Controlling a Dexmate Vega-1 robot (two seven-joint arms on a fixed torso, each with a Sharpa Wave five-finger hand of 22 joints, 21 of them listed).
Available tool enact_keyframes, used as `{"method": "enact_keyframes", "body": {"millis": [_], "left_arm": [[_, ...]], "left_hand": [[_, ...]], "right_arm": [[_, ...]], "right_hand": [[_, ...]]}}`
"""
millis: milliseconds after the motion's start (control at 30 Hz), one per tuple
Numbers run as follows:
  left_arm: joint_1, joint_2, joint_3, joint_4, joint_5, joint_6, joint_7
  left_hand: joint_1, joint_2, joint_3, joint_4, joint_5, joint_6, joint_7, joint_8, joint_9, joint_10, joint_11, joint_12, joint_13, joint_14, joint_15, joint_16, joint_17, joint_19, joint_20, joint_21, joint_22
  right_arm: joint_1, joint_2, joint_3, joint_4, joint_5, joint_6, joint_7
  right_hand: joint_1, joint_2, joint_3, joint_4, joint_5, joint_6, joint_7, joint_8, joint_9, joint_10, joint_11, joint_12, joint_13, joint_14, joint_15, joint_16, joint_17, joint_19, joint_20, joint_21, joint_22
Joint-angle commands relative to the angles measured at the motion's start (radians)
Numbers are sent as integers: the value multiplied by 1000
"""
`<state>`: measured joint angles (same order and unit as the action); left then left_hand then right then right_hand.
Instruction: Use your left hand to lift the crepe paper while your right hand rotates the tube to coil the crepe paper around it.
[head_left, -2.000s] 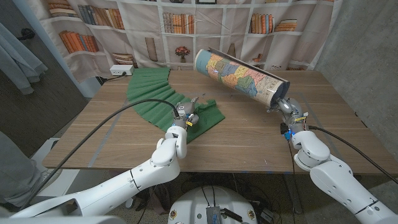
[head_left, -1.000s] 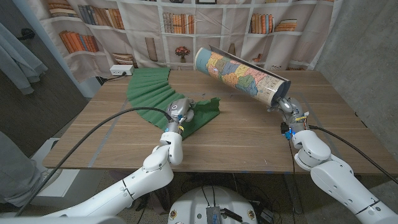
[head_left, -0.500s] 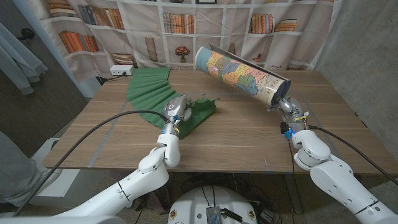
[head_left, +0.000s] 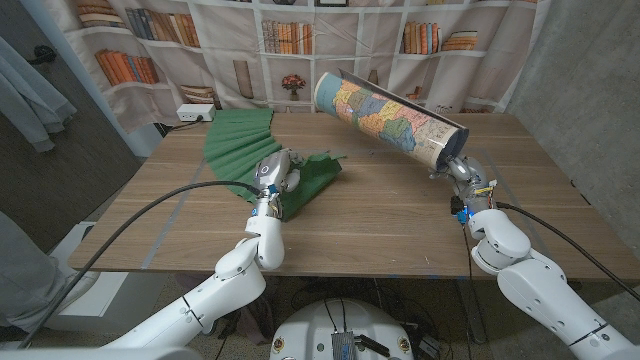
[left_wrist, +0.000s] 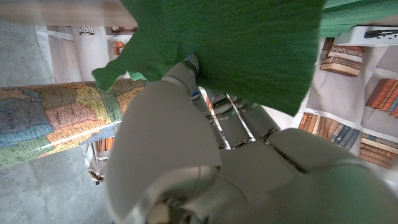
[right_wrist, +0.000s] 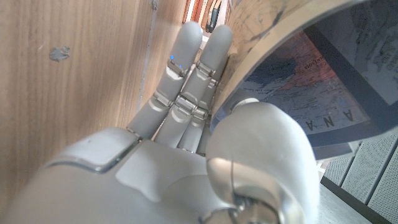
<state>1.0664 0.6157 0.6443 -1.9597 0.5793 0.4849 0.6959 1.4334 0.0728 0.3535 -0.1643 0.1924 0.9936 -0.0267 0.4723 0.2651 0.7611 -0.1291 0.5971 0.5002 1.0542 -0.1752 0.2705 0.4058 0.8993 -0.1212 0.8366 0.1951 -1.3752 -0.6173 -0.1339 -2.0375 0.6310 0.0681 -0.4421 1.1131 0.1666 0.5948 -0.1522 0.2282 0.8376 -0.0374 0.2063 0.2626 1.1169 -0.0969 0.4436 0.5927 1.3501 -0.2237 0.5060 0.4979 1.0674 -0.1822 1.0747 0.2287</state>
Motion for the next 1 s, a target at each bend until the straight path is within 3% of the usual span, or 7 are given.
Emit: {"method": "enact_keyframes", "body": {"millis": [33,467,1000], "left_arm": [[39,16,-56,-22,-13,-32,36],[84,34,-127,-69,-28,-49,71],[72,68,-200,-68,-88,-94,22]], "left_hand": [[10,-3,-2,4,0,7,-6,-6,-1,2,-10,-3,6,13,-57,4,7,-10,-90,9,-1],[4,-4,-6,14,-2,2,-13,-13,-6,2,-17,-8,16,9,-59,2,13,-23,-87,18,-1],[5,-1,-8,20,-2,0,-6,-18,-6,1,-9,-17,27,1,-57,2,24,-47,-87,27,-3]], "right_arm": [[-11,6,-1,-12,-10,6,-15],[-16,7,-2,-21,-14,5,-16],[-54,0,34,-43,-20,28,-15]], "right_hand": [[10,4,10,-8,6,11,-1,5,5,12,-4,-2,3,0,-7,-7,2,-8,-44,10,1],[10,4,10,-8,6,11,-2,5,5,12,-2,-9,1,-2,-7,-12,-1,-11,-44,16,-3],[11,5,11,-8,6,10,-2,5,6,13,-5,-11,5,-1,-7,-13,0,-15,-45,23,-8]]}}
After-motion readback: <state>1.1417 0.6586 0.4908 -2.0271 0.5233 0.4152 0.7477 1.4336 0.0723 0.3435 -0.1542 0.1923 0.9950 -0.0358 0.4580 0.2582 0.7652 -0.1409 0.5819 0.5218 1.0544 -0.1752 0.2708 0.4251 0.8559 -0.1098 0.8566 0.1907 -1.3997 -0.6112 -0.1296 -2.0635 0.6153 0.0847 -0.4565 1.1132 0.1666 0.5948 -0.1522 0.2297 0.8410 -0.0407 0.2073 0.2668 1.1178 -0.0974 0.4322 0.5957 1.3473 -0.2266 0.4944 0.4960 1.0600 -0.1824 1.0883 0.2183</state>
